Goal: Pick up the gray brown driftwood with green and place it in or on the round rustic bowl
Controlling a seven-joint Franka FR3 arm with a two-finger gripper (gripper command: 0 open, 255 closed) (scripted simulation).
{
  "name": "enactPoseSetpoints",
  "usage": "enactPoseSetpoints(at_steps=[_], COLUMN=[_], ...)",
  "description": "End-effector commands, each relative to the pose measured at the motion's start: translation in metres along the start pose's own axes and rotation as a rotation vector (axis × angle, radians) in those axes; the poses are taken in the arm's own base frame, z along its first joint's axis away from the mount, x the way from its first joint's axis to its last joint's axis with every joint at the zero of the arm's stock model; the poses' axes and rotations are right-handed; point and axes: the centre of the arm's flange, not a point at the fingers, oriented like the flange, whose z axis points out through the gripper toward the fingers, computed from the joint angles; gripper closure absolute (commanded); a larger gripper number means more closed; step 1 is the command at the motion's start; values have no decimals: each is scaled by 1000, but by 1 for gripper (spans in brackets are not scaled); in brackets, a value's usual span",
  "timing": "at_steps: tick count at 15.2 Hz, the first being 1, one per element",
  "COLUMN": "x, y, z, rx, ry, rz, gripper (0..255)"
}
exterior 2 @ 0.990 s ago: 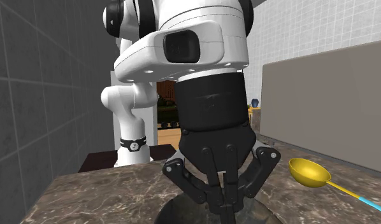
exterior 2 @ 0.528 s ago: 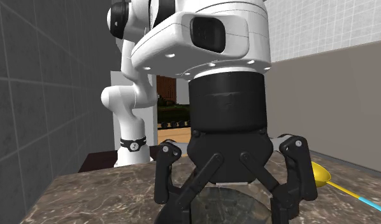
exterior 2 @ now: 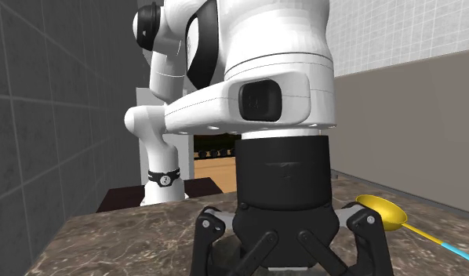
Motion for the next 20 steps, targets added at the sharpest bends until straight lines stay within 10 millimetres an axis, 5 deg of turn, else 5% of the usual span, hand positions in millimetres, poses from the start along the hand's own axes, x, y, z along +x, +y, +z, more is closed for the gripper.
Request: enactPoseSetpoints(at_steps=[1, 5, 6, 15, 20], x=[0, 0, 0, 0, 4], y=[0, 0, 0, 0, -2], z=[1, 1, 1, 1, -25], rx=[0, 0, 0, 0, 0], ry=[0, 0, 0, 0, 0], rz=[0, 0, 0, 0, 0], gripper=[0, 0, 255, 255, 255])
